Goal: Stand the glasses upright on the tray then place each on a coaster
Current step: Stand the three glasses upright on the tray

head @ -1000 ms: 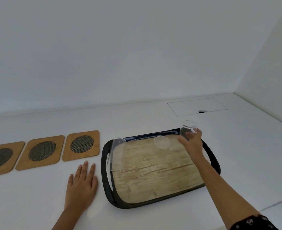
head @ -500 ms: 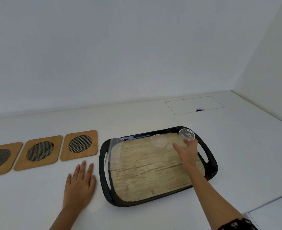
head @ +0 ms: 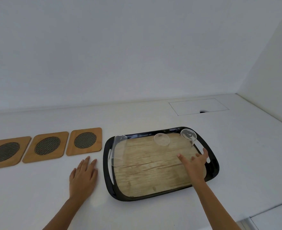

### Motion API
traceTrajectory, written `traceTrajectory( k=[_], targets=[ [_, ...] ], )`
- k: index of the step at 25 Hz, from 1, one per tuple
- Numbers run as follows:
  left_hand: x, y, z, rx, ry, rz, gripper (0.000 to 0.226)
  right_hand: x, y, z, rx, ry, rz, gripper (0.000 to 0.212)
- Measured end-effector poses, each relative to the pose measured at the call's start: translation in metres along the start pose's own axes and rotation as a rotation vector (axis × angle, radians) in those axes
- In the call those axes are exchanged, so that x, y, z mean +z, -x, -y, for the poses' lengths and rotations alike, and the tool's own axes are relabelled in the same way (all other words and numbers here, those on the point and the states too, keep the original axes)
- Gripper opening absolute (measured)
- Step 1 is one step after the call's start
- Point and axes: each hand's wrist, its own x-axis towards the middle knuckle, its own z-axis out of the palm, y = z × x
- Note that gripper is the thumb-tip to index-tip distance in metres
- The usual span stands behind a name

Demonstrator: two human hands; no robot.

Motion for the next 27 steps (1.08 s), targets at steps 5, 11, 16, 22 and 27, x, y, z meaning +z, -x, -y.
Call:
traceTrajectory(
  k=[5, 11, 16, 22, 27],
  targets=[
    [-0.030, -0.044, -0.059, -0.074, 0.432, -0.202, 0.027, -0.003, 0.036, -0.027, -0.364, 0.495, 0.212, 0.050],
    [-0.029, -0.070, -0.119, 0.069, -0.037, 0.054, 0.061, 0.004, 0.043, -0.032, -0.516, 0.855, 0.170, 0.036],
    [-0.013, -0.071, -0.131, -0.032, -0.073, 0.120, 0.068, 0.004, 0.041, -0.035, -0.540, 0.883, 0.157, 0.036],
    [-0.009, -0.065, -0.143, -0.036, 0.521, 0.004, 0.080, 0.005, 0.041, -0.035, -0.537, 0.883, 0.142, 0.035],
    [-0.007, -0.045, -0.145, 0.086, 0.683, -0.139, 0.101, 0.005, 0.041, -0.034, -0.525, 0.888, 0.154, 0.035]
  ],
)
